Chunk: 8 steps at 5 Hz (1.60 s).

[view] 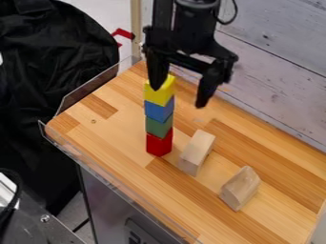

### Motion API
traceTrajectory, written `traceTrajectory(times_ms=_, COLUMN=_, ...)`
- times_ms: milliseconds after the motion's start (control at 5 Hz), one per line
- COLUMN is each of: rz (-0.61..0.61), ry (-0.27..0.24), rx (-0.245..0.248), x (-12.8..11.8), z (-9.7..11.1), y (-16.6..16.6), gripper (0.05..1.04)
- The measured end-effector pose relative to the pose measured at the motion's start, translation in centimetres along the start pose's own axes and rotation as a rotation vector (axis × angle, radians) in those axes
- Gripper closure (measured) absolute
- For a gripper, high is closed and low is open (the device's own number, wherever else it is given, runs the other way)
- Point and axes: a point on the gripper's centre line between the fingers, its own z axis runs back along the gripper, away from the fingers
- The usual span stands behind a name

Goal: Put the yellow cube on top of one block

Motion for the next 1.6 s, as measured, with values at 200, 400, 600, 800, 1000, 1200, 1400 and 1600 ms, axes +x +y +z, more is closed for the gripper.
traceTrajectory(times_ms=200, rz=0.038, ry=-0.015, rx=0.015, x=0.7, z=0.7, y=1.4, gripper=0.085)
traceTrajectory(times_ms=400, rz=0.093, ry=-0.009, rx=0.006, x=1.1, z=1.0, y=3.3, gripper=0.085)
traceTrajectory(times_ms=600, rz=0.117, ry=0.009, rx=-0.008, x=0.9, z=1.0, y=4.6, gripper=0.085)
traceTrajectory(times_ms=800, rz=0.107, ry=0.017, rx=-0.009, x=0.8, z=0.8, y=5.2, gripper=0.085)
traceTrajectory(times_ms=1000, rz=0.098, ry=0.030, rx=-0.008, x=0.6, z=0.5, y=5.2, gripper=0.085)
traceTrajectory(times_ms=1200, rz=0.079, ry=0.029, rx=-0.012, x=0.6, z=0.3, y=4.7, gripper=0.085)
traceTrajectory(times_ms=1400, rz=0.066, ry=0.022, rx=-0.022, x=0.6, z=0.0, y=4.5, gripper=0.085)
traceTrajectory(times_ms=1600, rz=0.057, ry=0.031, rx=-0.030, x=0.8, z=-0.7, y=4.3, gripper=0.085)
